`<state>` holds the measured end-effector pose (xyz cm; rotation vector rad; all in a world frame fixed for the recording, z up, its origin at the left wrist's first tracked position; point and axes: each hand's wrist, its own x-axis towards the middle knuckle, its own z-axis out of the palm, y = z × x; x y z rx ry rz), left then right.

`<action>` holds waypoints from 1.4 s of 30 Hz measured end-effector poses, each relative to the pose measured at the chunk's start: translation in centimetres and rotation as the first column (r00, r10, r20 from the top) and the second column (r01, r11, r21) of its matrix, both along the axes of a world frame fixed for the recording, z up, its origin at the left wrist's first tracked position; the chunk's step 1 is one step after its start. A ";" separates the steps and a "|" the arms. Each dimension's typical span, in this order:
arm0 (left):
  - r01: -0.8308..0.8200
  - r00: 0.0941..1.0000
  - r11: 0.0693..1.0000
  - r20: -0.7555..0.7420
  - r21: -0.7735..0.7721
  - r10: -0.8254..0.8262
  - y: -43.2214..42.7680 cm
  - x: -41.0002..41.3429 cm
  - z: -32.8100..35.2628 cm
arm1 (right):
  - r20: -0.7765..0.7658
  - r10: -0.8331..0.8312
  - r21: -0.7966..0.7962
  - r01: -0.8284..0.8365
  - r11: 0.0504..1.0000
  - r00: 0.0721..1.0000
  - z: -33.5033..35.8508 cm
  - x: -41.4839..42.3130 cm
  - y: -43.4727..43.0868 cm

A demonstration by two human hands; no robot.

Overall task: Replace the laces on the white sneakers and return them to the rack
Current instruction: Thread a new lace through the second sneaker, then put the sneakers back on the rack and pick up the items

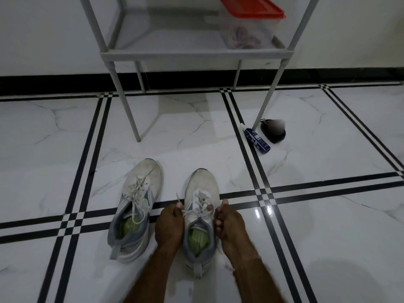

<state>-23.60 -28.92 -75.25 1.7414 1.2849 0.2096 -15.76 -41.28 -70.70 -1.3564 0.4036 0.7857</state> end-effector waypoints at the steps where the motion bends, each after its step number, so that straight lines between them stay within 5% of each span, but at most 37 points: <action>1: 0.021 1.000 1.000 0.017 0.002 -0.021 0.0 -0.3 0.5 | 0.024 -0.016 0.011 0.015 1.000 1.000 0.1 0.2 -0.2; 4: 0.007 0.993 0.997 0.120 -0.076 0.002 -0.7 -1.7 1.4 | 0.150 -0.063 0.001 0.064 0.998 0.987 0.3 -1.1 -1.0; 8: 0.058 0.977 0.972 0.214 -0.226 -0.009 -1.0 -3.0 1.4 | 0.235 0.169 -0.048 -0.163 0.986 0.957 -0.7 -3.3 -2.0; 13: 0.264 0.964 0.940 -0.030 0.217 -0.264 0.4 -2.1 5.7 | 0.264 0.307 -0.088 -0.294 0.952 0.914 -0.7 -2.2 -1.1; 19: 0.003 1.000 0.807 0.019 0.591 -0.018 5.0 -4.6 9.4 | 0.331 0.319 -0.159 -0.281 0.947 0.888 -2.4 -2.3 2.1; 21: -0.154 0.984 0.869 -0.002 0.470 0.176 7.5 -6.9 8.3 | 0.321 0.344 -0.165 -0.306 0.938 0.882 -2.8 -2.4 2.3; 23: -0.267 0.964 0.952 0.027 0.148 0.266 9.7 -9.2 7.3 | 0.331 0.360 -0.180 -0.316 0.931 0.872 -3.3 -2.6 2.3; 26: -0.188 0.976 0.910 0.036 -0.369 0.216 9.2 -11.0 7.7 | 0.345 0.364 -0.176 -0.321 0.931 0.865 -3.4 -2.7 2.6; 30: -0.106 0.969 0.884 0.152 -0.456 0.195 6.1 -10.5 6.7 | 0.338 0.381 -0.167 -0.344 0.924 0.861 -2.6 -2.9 3.4; 42: -0.260 0.821 0.830 0.339 -0.494 0.459 4.8 -6.1 6.8 | 0.230 0.307 -0.004 -0.315 0.949 0.923 0.6 -0.7 4.3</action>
